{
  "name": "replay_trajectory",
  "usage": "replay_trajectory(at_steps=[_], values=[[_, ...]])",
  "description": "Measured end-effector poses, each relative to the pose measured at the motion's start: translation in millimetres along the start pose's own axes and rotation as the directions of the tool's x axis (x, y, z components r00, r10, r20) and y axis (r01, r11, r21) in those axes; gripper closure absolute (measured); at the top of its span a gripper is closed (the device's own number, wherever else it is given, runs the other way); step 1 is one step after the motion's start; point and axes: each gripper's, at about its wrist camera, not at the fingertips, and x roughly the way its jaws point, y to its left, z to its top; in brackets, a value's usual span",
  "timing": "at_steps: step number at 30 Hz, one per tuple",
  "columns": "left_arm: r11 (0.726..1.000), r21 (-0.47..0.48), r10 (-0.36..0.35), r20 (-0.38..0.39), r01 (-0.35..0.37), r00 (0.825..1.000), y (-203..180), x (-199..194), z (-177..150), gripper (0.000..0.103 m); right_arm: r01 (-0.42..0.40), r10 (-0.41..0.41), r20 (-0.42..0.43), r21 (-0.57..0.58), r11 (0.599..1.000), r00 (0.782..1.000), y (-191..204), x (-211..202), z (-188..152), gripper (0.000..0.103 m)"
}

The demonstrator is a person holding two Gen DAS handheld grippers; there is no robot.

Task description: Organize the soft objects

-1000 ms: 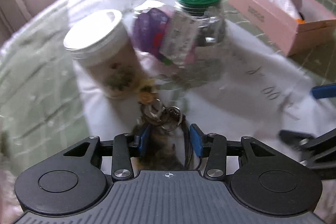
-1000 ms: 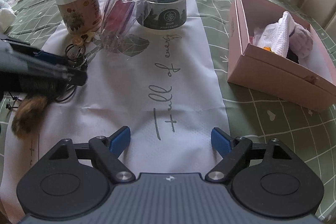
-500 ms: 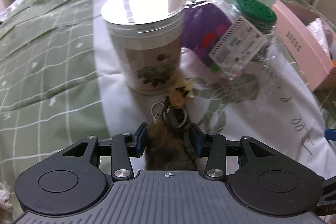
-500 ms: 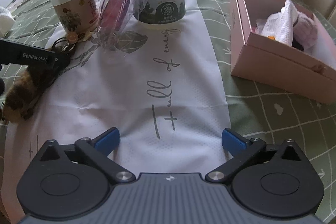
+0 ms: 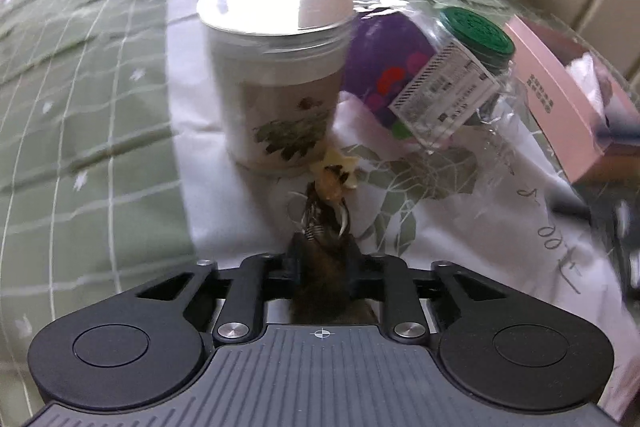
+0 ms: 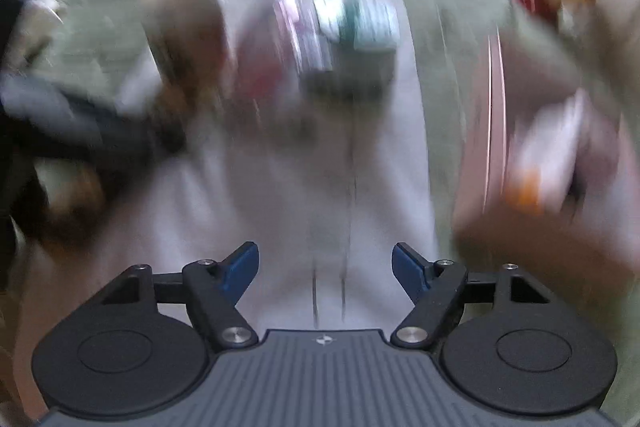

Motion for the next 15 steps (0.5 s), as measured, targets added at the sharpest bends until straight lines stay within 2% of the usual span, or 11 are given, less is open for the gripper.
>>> replay_trajectory(at_steps=[3, 6, 8, 11, 12, 13, 14, 15], values=[[0.999, -0.029, -0.019, -0.009, 0.019, 1.0, 16, -12, -10, 0.085, 0.048, -0.022, 0.117, -0.227, 0.973, 0.993, 24, 1, 43, 0.028], [1.0, -0.026, 0.016, -0.006, -0.016, 1.0, 30, -32, -25, 0.085, 0.036, 0.02, 0.146, -0.371, 0.928, 0.989, 41, 21, 80, 0.028], [0.998, -0.057, 0.04, -0.007, -0.04, 0.999, 43, -42, -35, 0.085, 0.019, 0.041, 0.132, -0.421, 0.907, 0.99, 44, 40, 102, 0.025], [0.989, -0.135, 0.063, -0.014, -0.064, 0.998, 67, -55, -47, 0.085, 0.007, 0.014, 0.043, -0.445, 0.896, 0.999, 47, 79, 125, 0.027], [0.984, -0.164, 0.064, -0.013, -0.065, 0.998, 76, -59, -50, 0.085, 0.022, -0.009, 0.032, -0.438, 0.899, 0.999, 46, 88, 127, 0.031], [0.98, -0.189, 0.061, -0.013, -0.062, 0.998, 83, -61, -52, 0.085, 0.023, -0.009, 0.034, -0.438, 0.899, 0.999, 46, 90, 125, 0.047], [0.976, -0.208, 0.055, -0.014, -0.056, 0.998, 88, -63, -54, 0.085, 0.007, 0.008, 0.032, -0.442, 0.897, 0.999, 49, 89, 122, 0.057], [0.973, -0.226, 0.043, -0.014, -0.045, 0.999, 92, -64, -54, 0.085, 0.004, 0.011, 0.032, -0.445, 0.895, 0.999, 54, 86, 117, 0.06]])
